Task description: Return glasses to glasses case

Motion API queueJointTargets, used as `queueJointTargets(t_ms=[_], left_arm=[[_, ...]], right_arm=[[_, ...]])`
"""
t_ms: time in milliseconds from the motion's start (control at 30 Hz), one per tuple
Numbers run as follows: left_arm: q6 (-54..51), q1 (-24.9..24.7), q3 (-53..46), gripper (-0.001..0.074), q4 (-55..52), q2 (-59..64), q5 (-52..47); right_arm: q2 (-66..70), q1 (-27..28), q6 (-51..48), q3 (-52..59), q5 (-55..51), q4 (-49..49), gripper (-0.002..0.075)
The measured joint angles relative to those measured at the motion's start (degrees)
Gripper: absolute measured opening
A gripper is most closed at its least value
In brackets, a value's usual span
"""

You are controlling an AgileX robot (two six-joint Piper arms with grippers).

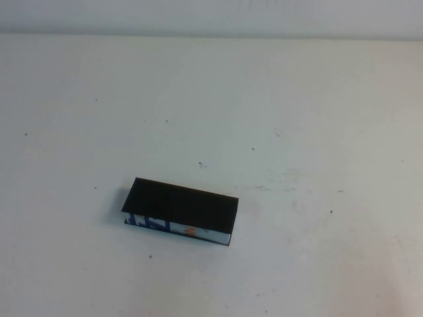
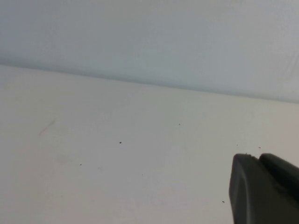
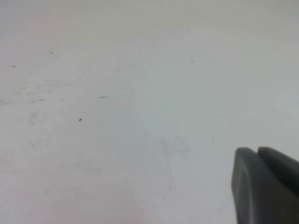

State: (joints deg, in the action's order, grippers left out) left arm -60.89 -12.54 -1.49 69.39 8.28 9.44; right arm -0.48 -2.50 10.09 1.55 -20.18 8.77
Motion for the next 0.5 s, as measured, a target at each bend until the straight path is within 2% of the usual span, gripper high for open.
queueJointTargets(t_ms=[500], left_arm=[[0.00,0.00,0.00,-0.0004,0.00,0.00,0.00]], right_arm=[[0.00,-0.28,-0.21,0.00,-0.10,-0.81,-0.0011]])
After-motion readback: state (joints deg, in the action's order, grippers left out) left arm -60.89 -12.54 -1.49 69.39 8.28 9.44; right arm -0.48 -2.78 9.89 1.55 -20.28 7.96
